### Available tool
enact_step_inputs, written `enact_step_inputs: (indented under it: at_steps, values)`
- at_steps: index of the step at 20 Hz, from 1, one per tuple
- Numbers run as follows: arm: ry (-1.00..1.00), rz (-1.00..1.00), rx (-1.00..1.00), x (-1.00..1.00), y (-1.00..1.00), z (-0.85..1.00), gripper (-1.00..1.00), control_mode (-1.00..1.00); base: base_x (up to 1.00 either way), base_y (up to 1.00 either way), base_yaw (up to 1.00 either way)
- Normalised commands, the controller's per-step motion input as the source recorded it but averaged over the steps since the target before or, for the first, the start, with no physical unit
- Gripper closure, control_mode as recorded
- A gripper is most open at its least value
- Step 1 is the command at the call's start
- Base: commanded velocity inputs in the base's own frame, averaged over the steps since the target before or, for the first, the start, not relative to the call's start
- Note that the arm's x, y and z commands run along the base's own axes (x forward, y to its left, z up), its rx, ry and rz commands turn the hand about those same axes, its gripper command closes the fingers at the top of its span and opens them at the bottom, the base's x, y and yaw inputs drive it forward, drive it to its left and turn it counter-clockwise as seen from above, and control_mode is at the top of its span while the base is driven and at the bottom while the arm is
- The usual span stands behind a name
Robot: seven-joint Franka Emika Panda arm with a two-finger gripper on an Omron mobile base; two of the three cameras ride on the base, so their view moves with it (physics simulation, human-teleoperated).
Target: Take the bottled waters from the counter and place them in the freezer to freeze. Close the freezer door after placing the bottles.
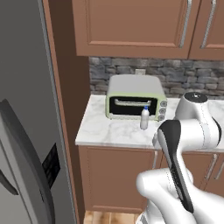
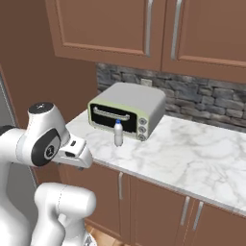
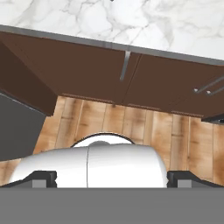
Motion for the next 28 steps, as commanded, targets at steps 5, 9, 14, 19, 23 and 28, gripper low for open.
enact_step_inputs:
  at_steps: [5,9,14,19,23,28]
  values:
    - [0.0,0.0,0.0,0.0,0.0,0.0,-1.0,1.0,0.23,0.17,-0.01]
    - [0.0,0.0,0.0,0.0,0.0,0.0,-1.0,1.0,0.11,0.29,0.0]
    - [0.0,0.0,0.0,0.0,0.0,0.0,-1.0,1.0,0.16,0.28,0.0]
    - [0.0,0.0,0.0,0.0,0.0,0.0,-1.0,1.0,0.35,0.21,0.0]
    - [0.0,0.0,0.0,0.0,0.0,0.0,-1.0,1.0,0.39,0.21,0.0]
    - [0.0,0.0,0.0,0.0,0.0,0.0,-1.0,1.0,0.44,0.03,0.01]
